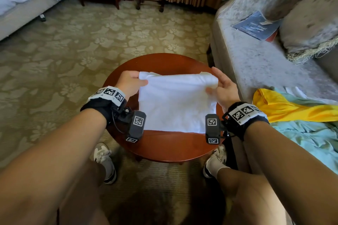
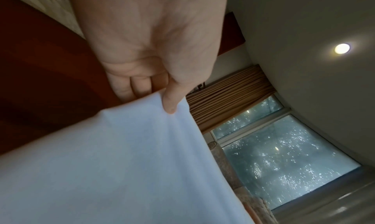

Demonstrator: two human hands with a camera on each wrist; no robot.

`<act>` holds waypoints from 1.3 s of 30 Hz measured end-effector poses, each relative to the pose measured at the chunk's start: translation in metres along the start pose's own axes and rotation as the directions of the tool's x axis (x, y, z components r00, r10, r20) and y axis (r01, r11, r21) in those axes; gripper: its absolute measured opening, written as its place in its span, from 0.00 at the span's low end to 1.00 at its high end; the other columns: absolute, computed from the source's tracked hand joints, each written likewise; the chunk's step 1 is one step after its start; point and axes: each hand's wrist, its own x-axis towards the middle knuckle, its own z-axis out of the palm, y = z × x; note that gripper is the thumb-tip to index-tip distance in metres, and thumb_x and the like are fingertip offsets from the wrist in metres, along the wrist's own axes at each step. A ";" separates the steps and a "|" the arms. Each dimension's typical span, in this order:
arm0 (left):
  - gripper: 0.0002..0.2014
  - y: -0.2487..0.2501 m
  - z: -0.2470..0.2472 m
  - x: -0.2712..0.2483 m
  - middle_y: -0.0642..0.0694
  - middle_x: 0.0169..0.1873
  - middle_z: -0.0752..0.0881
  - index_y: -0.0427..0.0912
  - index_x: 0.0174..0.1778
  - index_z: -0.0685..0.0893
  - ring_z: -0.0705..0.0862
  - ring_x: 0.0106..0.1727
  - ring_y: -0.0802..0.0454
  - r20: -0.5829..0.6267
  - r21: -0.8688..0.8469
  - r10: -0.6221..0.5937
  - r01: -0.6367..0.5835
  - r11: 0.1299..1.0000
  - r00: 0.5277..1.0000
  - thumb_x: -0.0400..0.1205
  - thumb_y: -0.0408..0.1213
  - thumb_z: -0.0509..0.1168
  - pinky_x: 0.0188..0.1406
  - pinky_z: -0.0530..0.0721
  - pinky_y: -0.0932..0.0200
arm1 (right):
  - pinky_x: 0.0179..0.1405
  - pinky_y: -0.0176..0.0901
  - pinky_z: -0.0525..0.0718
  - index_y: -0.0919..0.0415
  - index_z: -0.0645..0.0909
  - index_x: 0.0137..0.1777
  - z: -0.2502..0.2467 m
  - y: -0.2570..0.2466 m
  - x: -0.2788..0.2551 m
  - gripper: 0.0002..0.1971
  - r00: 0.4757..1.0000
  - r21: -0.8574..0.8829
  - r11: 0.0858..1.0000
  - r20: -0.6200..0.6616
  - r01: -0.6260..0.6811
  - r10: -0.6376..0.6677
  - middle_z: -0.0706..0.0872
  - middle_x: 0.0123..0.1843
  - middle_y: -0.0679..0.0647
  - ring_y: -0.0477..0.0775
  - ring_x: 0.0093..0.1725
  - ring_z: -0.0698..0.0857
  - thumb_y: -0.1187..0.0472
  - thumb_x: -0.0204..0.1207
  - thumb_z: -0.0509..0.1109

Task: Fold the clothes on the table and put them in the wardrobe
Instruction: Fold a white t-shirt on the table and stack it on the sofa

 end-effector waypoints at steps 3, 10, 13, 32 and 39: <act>0.08 0.004 -0.005 -0.002 0.33 0.44 0.89 0.27 0.45 0.88 0.88 0.46 0.36 -0.071 0.105 0.080 -0.072 0.992 0.994 0.74 0.29 0.73 0.56 0.85 0.33 | 0.60 0.50 0.88 0.47 0.84 0.67 -0.003 -0.009 -0.004 0.31 0.999 -0.075 0.996 -0.020 0.037 -0.038 0.92 0.50 0.46 0.47 0.53 0.90 0.77 0.69 0.73; 0.06 0.027 -0.015 -0.027 0.40 0.47 0.86 0.32 0.47 0.88 0.85 0.51 0.43 -0.185 0.249 0.351 -0.302 0.920 0.918 0.76 0.31 0.74 0.49 0.81 0.58 | 0.57 0.51 0.88 0.48 0.87 0.60 -0.013 -0.028 -0.023 0.17 0.967 -0.403 0.896 -0.080 0.190 -0.241 0.91 0.48 0.47 0.49 0.50 0.89 0.56 0.71 0.78; 0.09 0.037 -0.015 -0.034 0.46 0.48 0.80 0.35 0.57 0.81 0.79 0.51 0.47 -0.193 0.289 0.358 -0.296 0.910 0.913 0.83 0.35 0.66 0.47 0.77 0.58 | 0.60 0.48 0.85 0.48 0.86 0.65 -0.015 -0.036 -0.028 0.19 0.952 -0.451 0.861 -0.070 0.237 -0.299 0.89 0.55 0.50 0.51 0.54 0.86 0.50 0.74 0.76; 0.23 0.015 0.002 -0.006 0.31 0.58 0.82 0.23 0.75 0.66 0.82 0.55 0.35 -0.098 0.496 -0.110 0.145 0.856 0.989 0.89 0.37 0.53 0.44 0.75 0.51 | 0.32 0.59 0.85 0.64 0.80 0.32 0.000 -0.016 -0.007 0.23 0.993 -0.322 0.942 0.024 -0.098 0.112 0.84 0.26 0.58 0.61 0.28 0.83 0.45 0.78 0.72; 0.21 -0.016 0.018 0.043 0.29 0.64 0.82 0.26 0.69 0.76 0.83 0.62 0.31 -0.204 0.356 -0.253 0.313 0.881 0.946 0.86 0.39 0.58 0.60 0.82 0.42 | 0.45 0.49 0.84 0.54 0.86 0.46 0.019 0.038 0.046 0.15 0.978 -0.379 0.902 -0.081 -0.209 0.192 0.87 0.39 0.51 0.56 0.40 0.84 0.42 0.75 0.74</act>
